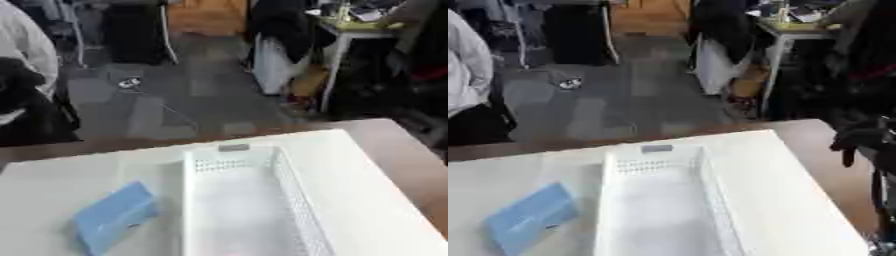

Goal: Pick up objects on the table and place them in the box.

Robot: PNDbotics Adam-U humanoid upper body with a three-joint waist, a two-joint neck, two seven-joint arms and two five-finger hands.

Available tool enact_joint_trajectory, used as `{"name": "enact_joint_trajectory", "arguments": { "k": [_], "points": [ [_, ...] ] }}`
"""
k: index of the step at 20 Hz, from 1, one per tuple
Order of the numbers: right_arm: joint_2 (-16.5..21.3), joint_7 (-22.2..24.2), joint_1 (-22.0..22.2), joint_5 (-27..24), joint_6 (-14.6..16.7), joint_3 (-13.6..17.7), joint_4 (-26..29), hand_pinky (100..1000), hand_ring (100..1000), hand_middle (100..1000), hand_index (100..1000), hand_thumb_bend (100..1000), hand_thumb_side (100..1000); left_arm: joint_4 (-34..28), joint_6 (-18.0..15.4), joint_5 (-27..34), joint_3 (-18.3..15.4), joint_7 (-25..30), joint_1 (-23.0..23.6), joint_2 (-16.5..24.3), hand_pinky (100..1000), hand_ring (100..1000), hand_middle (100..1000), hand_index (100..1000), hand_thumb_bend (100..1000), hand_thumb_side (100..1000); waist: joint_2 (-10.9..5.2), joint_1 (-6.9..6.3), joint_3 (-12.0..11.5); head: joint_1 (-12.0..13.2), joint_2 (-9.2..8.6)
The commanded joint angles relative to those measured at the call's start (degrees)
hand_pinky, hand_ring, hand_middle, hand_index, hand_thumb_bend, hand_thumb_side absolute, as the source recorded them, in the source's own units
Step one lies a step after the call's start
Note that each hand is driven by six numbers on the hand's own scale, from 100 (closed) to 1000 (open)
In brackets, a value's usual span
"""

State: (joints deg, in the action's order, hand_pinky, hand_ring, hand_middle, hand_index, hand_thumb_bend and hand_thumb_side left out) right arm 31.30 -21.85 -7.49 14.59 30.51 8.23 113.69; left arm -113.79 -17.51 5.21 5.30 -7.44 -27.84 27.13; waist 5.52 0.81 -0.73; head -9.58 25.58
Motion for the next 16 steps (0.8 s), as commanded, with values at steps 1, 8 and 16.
{"name": "enact_joint_trajectory", "arguments": {
  "k": [1, 8, 16],
  "points": [
    [1.9, 0.1, -0.7, 0.1, 0.1, 0.3, 0.9, 172, 402, 470, 562, 100, 1000, -0.8, 0.1, -0.1, -0.7, 0.1, -0.6, 1.6, 310, 446, 580, 741, 759, 803, -0.6, -0.03, 0.1, 0.4, 0.19],
    [1.7, 2.2, -0.7, 1.6, 2.6, 0.7, 0.9, 187, 418, 476, 571, 100, 1000, -0.8, 0.7, -0.3, -0.6, 0.6, -0.4, 1.5, 294, 443, 591, 761, 785, 827, -0.49, 0.01, 0.2, 0.7, -0.11],
    [0.8, 3.6, 0.2, 3.2, 2.5, 4.9, 0.9, 195, 420, 476, 572, 100, 1000, 0.4, 18.2, -16.4, -0.2, 10.8, 0.5, 9.3, 273, 470, 654, 812, 803, 865, -1.05, -0.3, 1.1, 2.5, 3.58]
  ]
}}
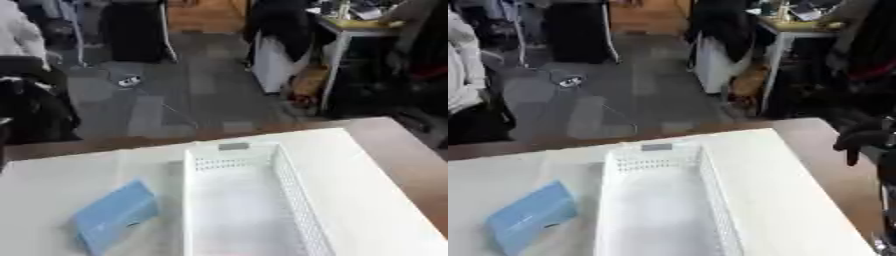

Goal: Pick up objects on the table and place them in the box.

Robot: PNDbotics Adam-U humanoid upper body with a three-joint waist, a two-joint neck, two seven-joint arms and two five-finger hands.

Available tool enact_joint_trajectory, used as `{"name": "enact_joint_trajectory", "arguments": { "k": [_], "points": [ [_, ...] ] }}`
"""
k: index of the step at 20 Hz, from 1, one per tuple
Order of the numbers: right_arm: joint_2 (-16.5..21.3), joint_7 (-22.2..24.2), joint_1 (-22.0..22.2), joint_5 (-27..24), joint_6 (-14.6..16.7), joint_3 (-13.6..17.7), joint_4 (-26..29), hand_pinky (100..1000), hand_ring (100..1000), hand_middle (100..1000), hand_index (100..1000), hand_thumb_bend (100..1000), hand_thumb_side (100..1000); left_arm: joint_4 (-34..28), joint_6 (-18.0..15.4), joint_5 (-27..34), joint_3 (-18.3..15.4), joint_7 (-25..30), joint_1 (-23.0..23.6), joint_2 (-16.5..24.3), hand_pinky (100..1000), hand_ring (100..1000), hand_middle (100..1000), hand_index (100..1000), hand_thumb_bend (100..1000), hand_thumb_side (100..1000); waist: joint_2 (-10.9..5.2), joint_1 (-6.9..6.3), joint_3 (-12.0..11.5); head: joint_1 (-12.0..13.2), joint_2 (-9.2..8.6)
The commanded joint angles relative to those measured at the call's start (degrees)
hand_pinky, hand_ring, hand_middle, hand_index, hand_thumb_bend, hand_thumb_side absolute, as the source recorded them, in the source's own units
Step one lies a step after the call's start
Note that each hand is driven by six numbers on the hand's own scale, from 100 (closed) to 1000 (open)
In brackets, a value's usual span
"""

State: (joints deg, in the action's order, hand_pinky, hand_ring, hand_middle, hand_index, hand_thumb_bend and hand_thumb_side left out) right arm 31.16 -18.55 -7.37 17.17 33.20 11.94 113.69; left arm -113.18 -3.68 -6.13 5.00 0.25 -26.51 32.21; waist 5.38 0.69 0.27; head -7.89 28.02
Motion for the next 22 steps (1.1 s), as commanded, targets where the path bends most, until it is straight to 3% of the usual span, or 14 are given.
{"name": "enact_joint_trajectory", "arguments": {
  "k": [1, 6, 12, 17, 18, 22],
  "points": [
    [1.0, 0.9, 0.1, 1.2, -0.1, 1.2, 0.9, 201, 428, 480, 578, 100, 1000, 0.2, 5.6, -6.8, 0.5, 4.5, -1.1, 5.6, 276, 475, 638, 816, 802, 868, -1.03, -0.26, 0.2, 1.0, 1.64],
    [1.0, 5.1, 0.3, 4.0, 0.9, 1.2, 0.9, 202, 436, 483, 580, 100, 1000, 4.8, 8.0, -12.4, 2.9, 11.7, -3.5, 11.7, 296, 491, 629, 821, 801, 870, -1.54, -0.62, 0.8, 1.8, 2.84],
    [1.0, 6.7, 0.4, 4.1, 0.8, 1.0, 0.9, 199, 435, 482, 579, 100, 984, 12.2, 5.8, -17.6, 6.3, 22.4, -7.5, 17.2, 372, 548, 730, 850, 821, 860, -1.81, -1.0, 1.4, 1.7, 3.13],
    [0.9, 7.6, 0.6, 4.0, 0.7, 0.5, 0.9, 195, 434, 482, 579, 100, 984, 17.0, 4.1, -21.5, 8.5, 28.1, -10.9, 18.5, 412, 581, 765, 869, 859, 840, -1.91, -1.12, 1.6, 1.4, 3.43],
    [0.9, 7.7, 0.7, 4.1, 0.7, 0.5, 0.9, 192, 433, 483, 579, 100, 985, 18.1, 4.0, -22.2, 8.8, 29.2, -11.5, 18.5, 408, 578, 756, 869, 907, 809, -1.93, -1.13, 1.6, 1.3, 3.46],
    [0.9, 8.4, 0.8, 3.9, 0.6, 0.0, 0.9, 190, 432, 482, 578, 100, 973, 23.7, 4.3, -26.1, 10.4, 36.7, -15.0, 17.5, 357, 594, 795, 898, 948, 772, -2.05, -1.18, 1.7, 1.3, 3.39]
  ]
}}
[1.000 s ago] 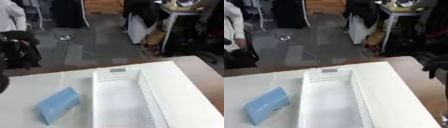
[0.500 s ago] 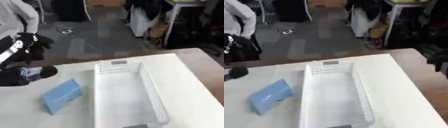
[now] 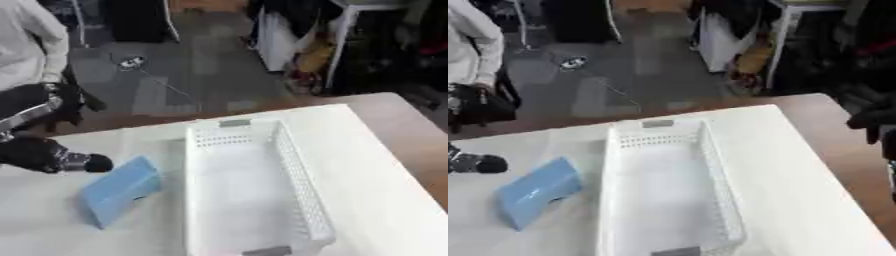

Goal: Pick up objects on the table and place them in the box.

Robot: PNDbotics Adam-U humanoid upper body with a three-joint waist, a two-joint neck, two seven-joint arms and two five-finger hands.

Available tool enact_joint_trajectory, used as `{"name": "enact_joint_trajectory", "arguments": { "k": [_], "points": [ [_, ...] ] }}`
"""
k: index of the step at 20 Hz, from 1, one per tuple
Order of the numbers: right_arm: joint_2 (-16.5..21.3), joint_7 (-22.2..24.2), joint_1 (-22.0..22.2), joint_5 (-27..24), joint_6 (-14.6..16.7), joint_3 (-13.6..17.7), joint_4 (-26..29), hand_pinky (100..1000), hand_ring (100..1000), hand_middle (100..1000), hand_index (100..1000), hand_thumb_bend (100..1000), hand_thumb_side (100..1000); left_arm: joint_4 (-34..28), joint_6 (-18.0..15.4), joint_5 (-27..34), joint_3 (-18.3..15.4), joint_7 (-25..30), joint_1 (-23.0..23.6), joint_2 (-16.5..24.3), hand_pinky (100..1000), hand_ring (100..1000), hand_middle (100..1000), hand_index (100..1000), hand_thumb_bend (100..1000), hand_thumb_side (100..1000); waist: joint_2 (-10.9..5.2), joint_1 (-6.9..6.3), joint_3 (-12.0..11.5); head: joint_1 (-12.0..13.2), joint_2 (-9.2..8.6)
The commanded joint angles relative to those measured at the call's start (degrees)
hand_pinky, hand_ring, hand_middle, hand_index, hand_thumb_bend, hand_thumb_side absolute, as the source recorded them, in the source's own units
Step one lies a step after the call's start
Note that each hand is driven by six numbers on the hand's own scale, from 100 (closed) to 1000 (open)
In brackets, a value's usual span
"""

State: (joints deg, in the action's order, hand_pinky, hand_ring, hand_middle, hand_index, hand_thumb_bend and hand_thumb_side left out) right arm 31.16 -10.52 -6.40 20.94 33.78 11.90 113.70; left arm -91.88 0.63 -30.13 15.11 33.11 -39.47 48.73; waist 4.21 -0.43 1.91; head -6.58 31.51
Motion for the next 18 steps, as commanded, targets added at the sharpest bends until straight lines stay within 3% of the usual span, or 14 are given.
{"name": "enact_joint_trajectory", "arguments": {
  "k": [1, 4, 10, 18],
  "points": [
    [0.9, 0.4, -0.1, 0.1, 0.0, 0.1, 0.9, 191, 432, 482, 578, 100, 974, 3.1, -0.2, -2.5, 0.3, 5.0, -2.7, 0.7, 365, 588, 788, 895, 943, 775, -0.89, -0.06, 0.0, -0.1, -0.09],
    [1.0, 0.6, -0.1, -0.1, 0.0, -0.1, 0.9, 189, 432, 482, 578, 100, 974, 6.1, 0.0, -4.0, 0.7, 8.4, -3.6, 0.4, 385, 633, 809, 909, 996, 749, -0.87, -0.09, 0.1, -0.3, -0.14],
    [1.1, 1.0, -0.2, -0.4, 0.0, -0.2, 0.9, 189, 432, 482, 578, 100, 975, 12.6, 0.1, -7.1, 0.7, 12.5, -5.4, -1.5, 397, 686, 814, 913, 1000, 718, -0.93, -0.1, 0.2, -0.8, -0.26],
    [1.5, 1.3, -0.4, -0.8, -0.1, -0.3, 0.9, 189, 432, 482, 578, 100, 977, 18.7, -0.5, -9.6, 0.8, 18.4, -7.2, -4.1, 301, 603, 728, 857, 1000, 692, -1.05, -0.16, 0.3, -0.8, 0.2]
  ]
}}
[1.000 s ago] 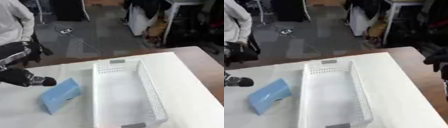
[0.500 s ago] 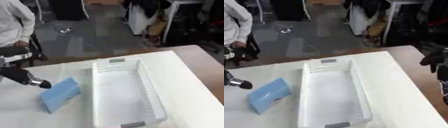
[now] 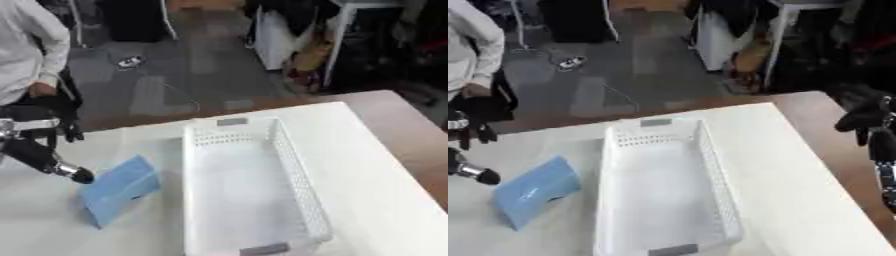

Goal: Pick up objects on the table and place them in the box.

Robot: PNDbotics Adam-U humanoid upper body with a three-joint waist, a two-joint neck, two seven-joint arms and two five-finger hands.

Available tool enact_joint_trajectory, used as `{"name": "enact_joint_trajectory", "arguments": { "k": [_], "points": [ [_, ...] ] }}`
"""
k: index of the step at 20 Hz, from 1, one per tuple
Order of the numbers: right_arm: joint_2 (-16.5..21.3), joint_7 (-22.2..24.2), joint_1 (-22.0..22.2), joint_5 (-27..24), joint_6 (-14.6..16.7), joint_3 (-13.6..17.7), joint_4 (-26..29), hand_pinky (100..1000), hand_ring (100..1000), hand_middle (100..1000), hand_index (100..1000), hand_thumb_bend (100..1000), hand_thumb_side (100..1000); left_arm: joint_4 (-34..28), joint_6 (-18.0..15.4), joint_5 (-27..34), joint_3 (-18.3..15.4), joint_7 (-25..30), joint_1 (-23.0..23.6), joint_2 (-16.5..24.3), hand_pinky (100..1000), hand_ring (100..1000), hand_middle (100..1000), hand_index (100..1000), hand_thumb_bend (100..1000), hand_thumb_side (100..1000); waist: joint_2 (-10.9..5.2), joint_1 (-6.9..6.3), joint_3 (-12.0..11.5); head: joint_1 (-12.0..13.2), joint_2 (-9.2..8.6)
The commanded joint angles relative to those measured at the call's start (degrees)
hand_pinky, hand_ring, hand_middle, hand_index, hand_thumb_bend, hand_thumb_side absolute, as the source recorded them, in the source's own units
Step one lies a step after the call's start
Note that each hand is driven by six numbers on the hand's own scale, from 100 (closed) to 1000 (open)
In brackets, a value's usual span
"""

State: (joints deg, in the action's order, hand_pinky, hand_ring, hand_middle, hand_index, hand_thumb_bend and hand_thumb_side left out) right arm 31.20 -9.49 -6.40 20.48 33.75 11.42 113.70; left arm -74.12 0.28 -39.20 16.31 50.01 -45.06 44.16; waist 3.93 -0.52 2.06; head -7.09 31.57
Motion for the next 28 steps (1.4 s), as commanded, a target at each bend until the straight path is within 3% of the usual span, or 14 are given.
{"name": "enact_joint_trajectory", "arguments": {
  "k": [1, 5, 10, 17, 28],
  "points": [
    [1.4, 0.3, -0.4, -0.4, 0.0, 0.1, 0.9, 189, 432, 482, 578, 100, 977, 1.6, -0.2, -0.4, -0.3, 1.7, -1.7, 0.3, 298, 601, 725, 856, 1000, 692, -0.78, -0.08, 0.1, -0.3, 0.14],
    [1.5, 0.5, -0.6, -0.5, 0.0, 0.1, 0.9, 189, 432, 482, 578, 100, 977, 3.3, -0.4, 0.2, 0.1, 1.9, -2.2, -0.3, 280, 585, 700, 850, 1000, 706, -0.77, -0.11, 0.2, -0.4, 0.29],
    [1.7, 0.7, -0.7, -0.7, -0.1, 0.0, 0.9, 189, 432, 482, 578, 100, 979, 4.7, -1.0, 1.0, 0.8, 2.0, -2.8, -1.1, 275, 579, 690, 841, 1000, 803, -0.85, -0.18, 0.3, -0.3, 0.44],
    [1.8, 1.1, -0.8, -0.8, -0.1, -0.2, 0.9, 188, 433, 483, 578, 100, 983, 5.7, -1.3, 1.6, 1.4, 2.0, -3.4, -2.6, 281, 579, 694, 847, 1000, 869, -0.9, -0.16, 0.3, -0.2, 0.44],
    [1.8, 1.5, -1.1, -1.1, -0.2, -0.3, 0.9, 188, 433, 483, 578, 100, 985, 11.3, -2.3, -1.4, 1.4, 2.0, -4.5, -5.6, 290, 579, 694, 853, 1000, 884, -0.9, -0.12, 0.4, 0.0, 0.37]
  ]
}}
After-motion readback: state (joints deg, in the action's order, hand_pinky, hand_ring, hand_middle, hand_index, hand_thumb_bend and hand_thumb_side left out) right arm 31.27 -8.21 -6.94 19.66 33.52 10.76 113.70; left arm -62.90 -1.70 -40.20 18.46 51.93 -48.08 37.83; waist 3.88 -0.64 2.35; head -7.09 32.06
